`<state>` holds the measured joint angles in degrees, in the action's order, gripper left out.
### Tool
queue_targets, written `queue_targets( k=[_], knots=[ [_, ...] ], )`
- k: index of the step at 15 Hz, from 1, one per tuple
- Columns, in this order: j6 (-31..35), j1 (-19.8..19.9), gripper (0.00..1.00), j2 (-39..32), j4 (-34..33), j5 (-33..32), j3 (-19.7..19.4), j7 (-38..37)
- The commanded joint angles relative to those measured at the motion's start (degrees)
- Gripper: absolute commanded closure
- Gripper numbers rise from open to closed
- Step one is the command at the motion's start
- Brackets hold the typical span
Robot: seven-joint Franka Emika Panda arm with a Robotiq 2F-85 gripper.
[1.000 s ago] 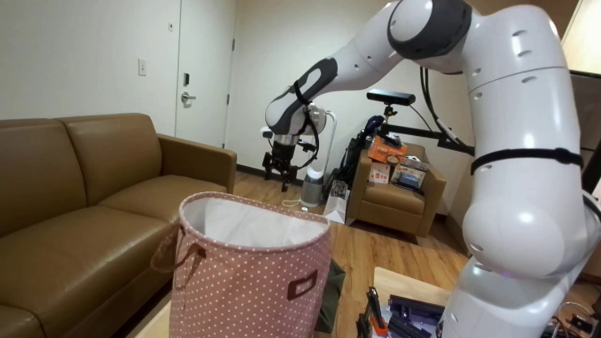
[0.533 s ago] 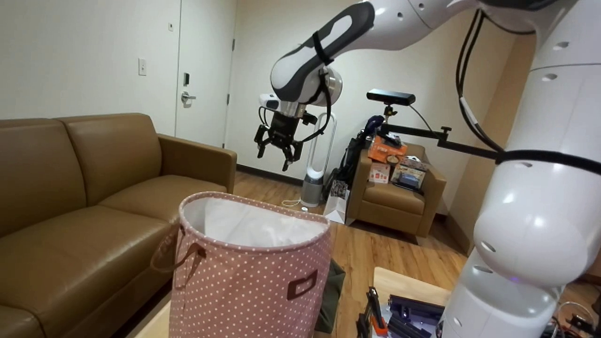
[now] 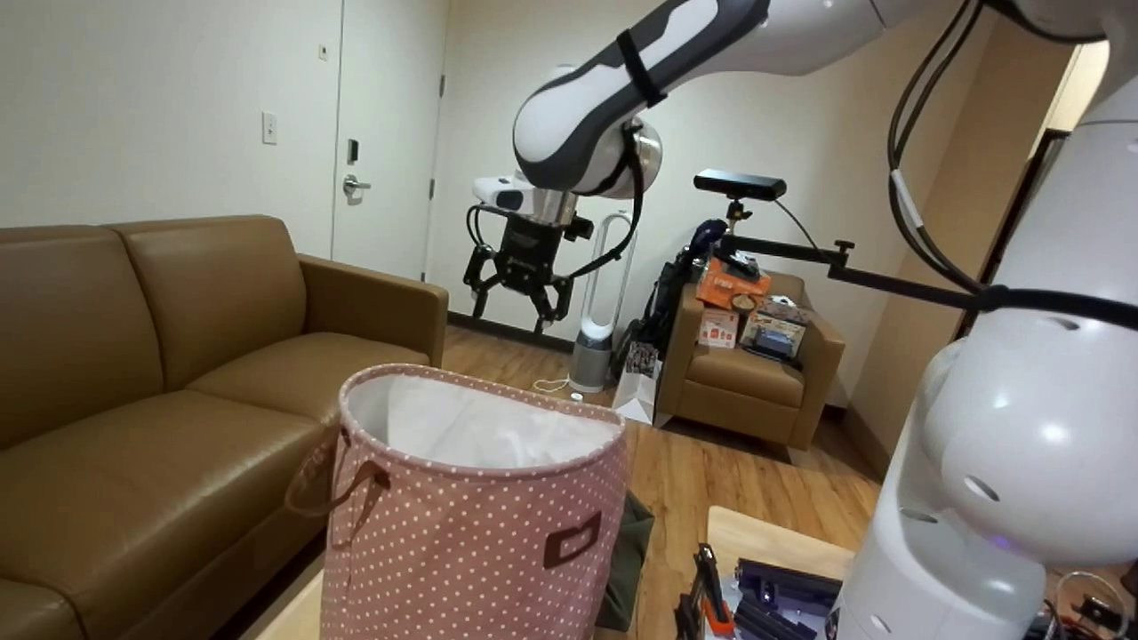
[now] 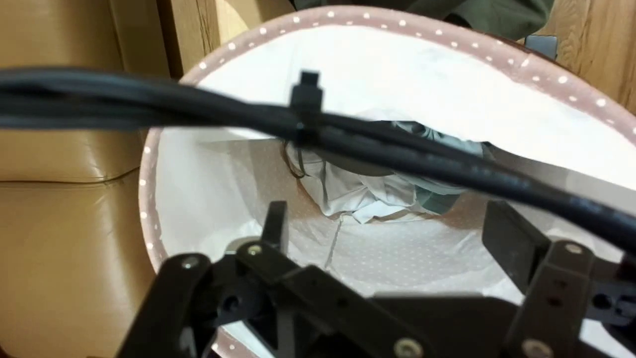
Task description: Take the green cloth from the laundry basket and place it on the stool
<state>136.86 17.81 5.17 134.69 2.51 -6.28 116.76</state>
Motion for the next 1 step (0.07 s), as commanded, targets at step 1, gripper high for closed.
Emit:
queue_targets(
  k=[1],
  knots=[
    [-0.14,-2.72,0.00,0.09,-0.05,-0.42,-2.80,-0.36]
  ],
)
